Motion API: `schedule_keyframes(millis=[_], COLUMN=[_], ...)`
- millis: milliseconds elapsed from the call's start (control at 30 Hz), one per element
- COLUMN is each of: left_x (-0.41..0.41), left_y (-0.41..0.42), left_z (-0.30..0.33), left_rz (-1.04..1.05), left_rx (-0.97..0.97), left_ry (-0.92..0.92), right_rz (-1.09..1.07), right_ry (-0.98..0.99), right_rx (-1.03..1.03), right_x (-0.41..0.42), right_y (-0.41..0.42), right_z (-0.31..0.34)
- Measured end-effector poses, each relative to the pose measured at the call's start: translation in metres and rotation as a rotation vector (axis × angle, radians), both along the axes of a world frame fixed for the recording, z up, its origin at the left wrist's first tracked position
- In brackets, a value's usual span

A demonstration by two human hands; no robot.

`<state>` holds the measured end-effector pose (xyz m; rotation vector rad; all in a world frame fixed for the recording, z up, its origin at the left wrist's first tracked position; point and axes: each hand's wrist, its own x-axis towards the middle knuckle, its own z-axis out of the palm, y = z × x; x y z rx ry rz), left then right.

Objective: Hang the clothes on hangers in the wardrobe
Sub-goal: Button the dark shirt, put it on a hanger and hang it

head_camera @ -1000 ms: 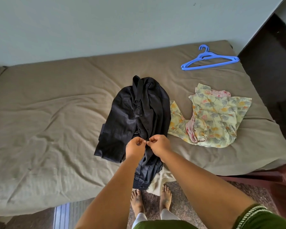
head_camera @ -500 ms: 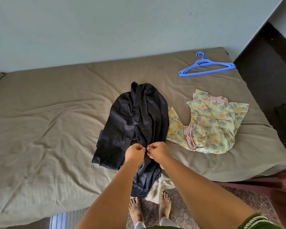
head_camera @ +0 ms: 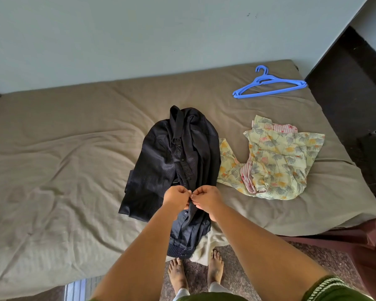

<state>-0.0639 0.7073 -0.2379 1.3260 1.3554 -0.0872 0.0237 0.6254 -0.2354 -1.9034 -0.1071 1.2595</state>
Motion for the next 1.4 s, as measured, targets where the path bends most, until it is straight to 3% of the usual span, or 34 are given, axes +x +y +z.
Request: schedule_keyframes(millis=[167,233,433,533,633,700,833,900,1033,1167,1267,1400], left_x=[-0.005,-0.006,-0.014,-0.023,-0.031,-0.040,-0.060,-0.064,-0.057,-0.042,-0.037,-0.045], left_y=[0.004,0.003,-0.003,-0.009,-0.012,-0.011,-0.010,-0.017,-0.030,-0.034,-0.037,-0.041], left_z=[0.002,0.003,0.002,0.004,0.002,-0.008,-0.027,-0.035,-0.055,-0.067,-0.077,-0.072], left_rz=[0.068,0.062,0.163,0.207,0.212,0.115,-0.427,-0.570,-0.612,-0.679,-0.672,-0.621], left_rx=[-0.160,-0.215,-0.193,-0.210,-0.229,-0.118,0.221,0.266,0.344,0.457,0.536,0.451], left_ry=[-0.104,-0.135,-0.098,-0.161,-0.208,-0.108,0.336,0.372,0.357,0.403,0.395,0.387], right_rz=[-0.065,0.001,0.253,0.382,0.359,0.329,0.315,0.355,0.413,0.468,0.507,0.467], right_ry=[0.317,0.337,0.201,-0.019,-0.105,-0.164,-0.172,-0.199,-0.208,-0.013,0.029,0.003], right_rx=[0.014,0.013,0.087,-0.021,-0.110,-0.172,-0.255,-0.278,-0.294,-0.239,-0.196,-0.233], right_x=[0.004,0.006,0.001,-0.008,-0.021,-0.028,-0.028,-0.026,-0.029,-0.035,-0.034,-0.032], right_y=[0.002,0.002,-0.007,-0.012,-0.016,-0.019,-0.027,-0.033,-0.039,-0.046,-0.056,-0.068], right_z=[0.008,0.007,0.000,-0.002,-0.008,-0.018,-0.032,-0.038,-0.035,-0.037,-0.041,-0.043])
